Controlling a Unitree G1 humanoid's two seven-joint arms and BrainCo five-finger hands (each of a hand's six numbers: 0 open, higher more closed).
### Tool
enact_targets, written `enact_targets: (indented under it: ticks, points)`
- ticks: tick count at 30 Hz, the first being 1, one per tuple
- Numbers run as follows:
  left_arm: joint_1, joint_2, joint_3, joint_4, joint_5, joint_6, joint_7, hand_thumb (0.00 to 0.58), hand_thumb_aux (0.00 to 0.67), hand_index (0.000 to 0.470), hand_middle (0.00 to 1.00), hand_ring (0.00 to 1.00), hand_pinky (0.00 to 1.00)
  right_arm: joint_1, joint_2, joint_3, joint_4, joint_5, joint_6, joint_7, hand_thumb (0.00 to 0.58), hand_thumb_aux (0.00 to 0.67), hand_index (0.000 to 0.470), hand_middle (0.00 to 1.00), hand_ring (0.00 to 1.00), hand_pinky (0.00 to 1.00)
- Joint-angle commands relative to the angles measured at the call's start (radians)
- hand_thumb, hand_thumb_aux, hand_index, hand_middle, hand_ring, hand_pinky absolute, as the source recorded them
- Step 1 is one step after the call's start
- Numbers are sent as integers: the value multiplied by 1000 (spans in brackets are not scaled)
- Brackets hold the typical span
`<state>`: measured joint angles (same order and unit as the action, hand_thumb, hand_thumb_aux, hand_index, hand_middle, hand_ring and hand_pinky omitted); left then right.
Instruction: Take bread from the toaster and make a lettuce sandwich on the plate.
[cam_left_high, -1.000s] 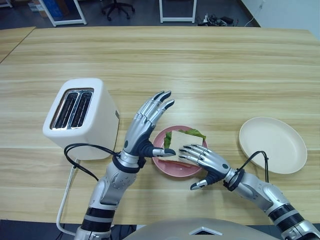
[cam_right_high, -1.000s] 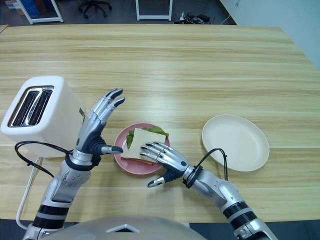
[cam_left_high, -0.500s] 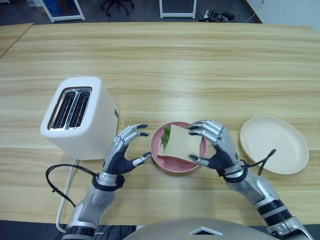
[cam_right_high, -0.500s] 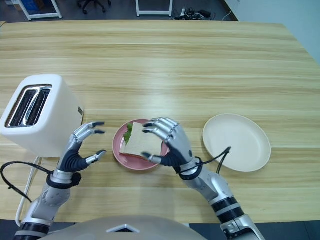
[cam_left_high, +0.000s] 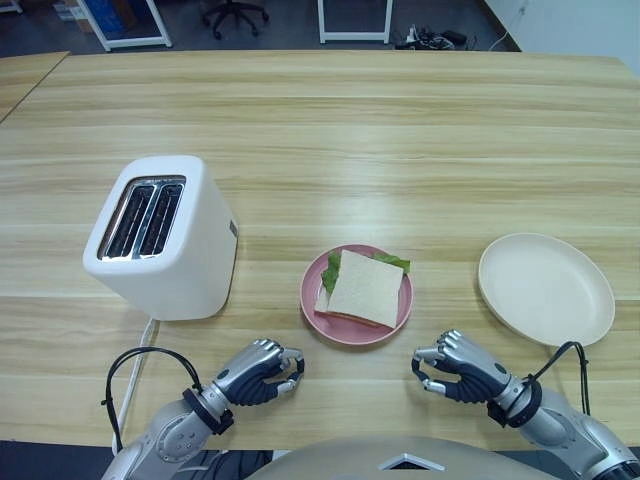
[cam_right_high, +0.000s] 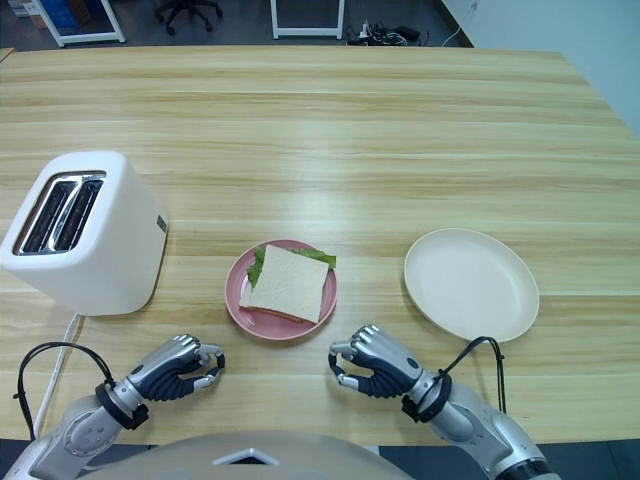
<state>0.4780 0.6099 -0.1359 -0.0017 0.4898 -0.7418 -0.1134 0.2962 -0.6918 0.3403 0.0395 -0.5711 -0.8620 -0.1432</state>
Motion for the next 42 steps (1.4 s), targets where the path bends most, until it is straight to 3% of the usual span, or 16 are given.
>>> enact_targets:
  ticks: [1, 5, 10, 21, 26, 30, 31, 32, 33, 34, 35, 42]
  points:
    - [-50, -38, -67, 27, 50, 58, -37, 580, 670, 470, 1000, 1000, 1000, -47, 26, 21, 48, -176, 61, 14, 580, 670, 470, 1000, 1000, 1000]
    - [-165, -110, -131, 111, 107, 126, -24, 580, 670, 470, 1000, 1000, 1000, -165, 97, 81, 154, -352, 135, -45, 580, 670, 470, 1000, 1000, 1000]
    - [-333, -184, -185, 251, 128, 181, -1, 580, 670, 470, 1000, 1000, 1000, -308, 188, 132, 305, -413, 208, -130, 580, 670, 470, 1000, 1000, 1000]
    - [-644, -327, -194, 611, 94, 219, 189, 580, 670, 470, 1000, 1000, 1000, -620, 388, 114, 761, -229, 249, -217, 580, 670, 470, 1000, 1000, 1000]
    - [-680, -350, -192, 704, 87, 173, 296, 580, 670, 470, 1000, 1000, 1000, -669, 423, 124, 895, -188, 216, -265, 580, 670, 470, 1000, 1000, 1000]
    - [-677, -362, -182, 722, 68, 114, 361, 580, 670, 470, 1000, 1000, 1000, -658, 420, 131, 887, -174, 158, -314, 580, 670, 470, 1000, 1000, 1000]
    - [-666, -368, -173, 710, 49, 87, 373, 580, 670, 470, 973, 973, 973, -645, 417, 126, 865, -167, 134, -337, 580, 670, 470, 1000, 1000, 1000]
    - [-646, -373, -168, 686, 29, 53, 377, 580, 670, 470, 773, 773, 773, -622, 414, 115, 829, -155, 106, -364, 567, 570, 400, 1000, 1000, 1000]
    - [-621, -380, -167, 662, 6, 20, 376, 564, 557, 391, 71, 71, 71, -594, 411, 102, 787, -141, 83, -388, 343, 242, 170, 451, 451, 451]
    - [-590, -388, -169, 628, -16, -14, 374, 374, 271, 190, 0, 0, 0, -558, 408, 88, 737, -127, 62, -410, 0, 0, 0, 0, 0, 0]
    - [-557, -394, -175, 590, -33, -45, 368, 0, 0, 0, 0, 0, 0, -520, 402, 78, 686, -122, 41, -431, 0, 0, 0, 0, 0, 0]
    - [-420, -457, -163, 418, -138, -267, 388, 0, 0, 0, 0, 0, 0, -321, 440, -12, 416, -122, -55, -598, 0, 0, 0, 0, 0, 0]
